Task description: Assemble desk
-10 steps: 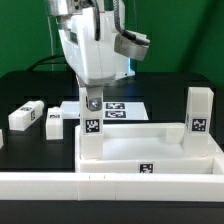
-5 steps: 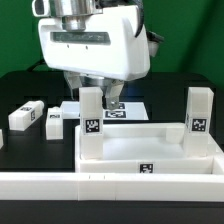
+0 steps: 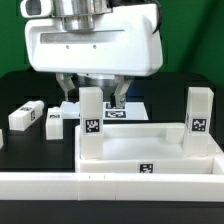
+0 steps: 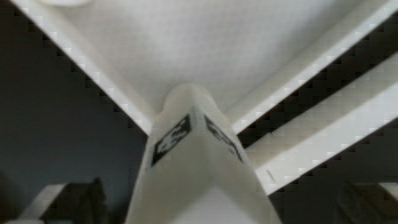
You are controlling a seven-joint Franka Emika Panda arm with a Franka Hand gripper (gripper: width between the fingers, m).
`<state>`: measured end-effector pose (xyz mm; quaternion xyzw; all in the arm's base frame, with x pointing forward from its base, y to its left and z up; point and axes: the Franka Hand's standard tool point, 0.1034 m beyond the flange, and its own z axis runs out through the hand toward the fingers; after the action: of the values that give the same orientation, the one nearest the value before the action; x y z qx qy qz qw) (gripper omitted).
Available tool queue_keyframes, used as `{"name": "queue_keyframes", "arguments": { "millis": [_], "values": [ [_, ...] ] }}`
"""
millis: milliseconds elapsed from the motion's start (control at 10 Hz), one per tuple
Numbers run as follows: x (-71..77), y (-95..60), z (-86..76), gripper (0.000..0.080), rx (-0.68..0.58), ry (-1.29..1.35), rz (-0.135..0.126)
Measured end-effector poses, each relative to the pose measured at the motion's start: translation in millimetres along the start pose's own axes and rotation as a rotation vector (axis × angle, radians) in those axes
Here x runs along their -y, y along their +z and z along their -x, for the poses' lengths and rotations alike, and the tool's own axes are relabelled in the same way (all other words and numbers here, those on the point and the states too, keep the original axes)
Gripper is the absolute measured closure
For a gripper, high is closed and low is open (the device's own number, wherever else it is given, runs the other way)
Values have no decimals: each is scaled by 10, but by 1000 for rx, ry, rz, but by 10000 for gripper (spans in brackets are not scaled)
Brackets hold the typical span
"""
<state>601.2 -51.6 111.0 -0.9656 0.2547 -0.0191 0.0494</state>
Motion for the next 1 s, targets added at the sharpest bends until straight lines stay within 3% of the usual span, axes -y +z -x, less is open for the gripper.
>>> {"name": "queue_keyframes", "arguments": {
  "millis": [400,600,900,1000],
  "values": [
    [18,2,5,151,-1,-380,30],
    [-23,28,7,151,5,-548,33],
    [-23,37,14,165,5,-588,33],
    [-24,37,14,337,5,-587,33]
  ]
}}
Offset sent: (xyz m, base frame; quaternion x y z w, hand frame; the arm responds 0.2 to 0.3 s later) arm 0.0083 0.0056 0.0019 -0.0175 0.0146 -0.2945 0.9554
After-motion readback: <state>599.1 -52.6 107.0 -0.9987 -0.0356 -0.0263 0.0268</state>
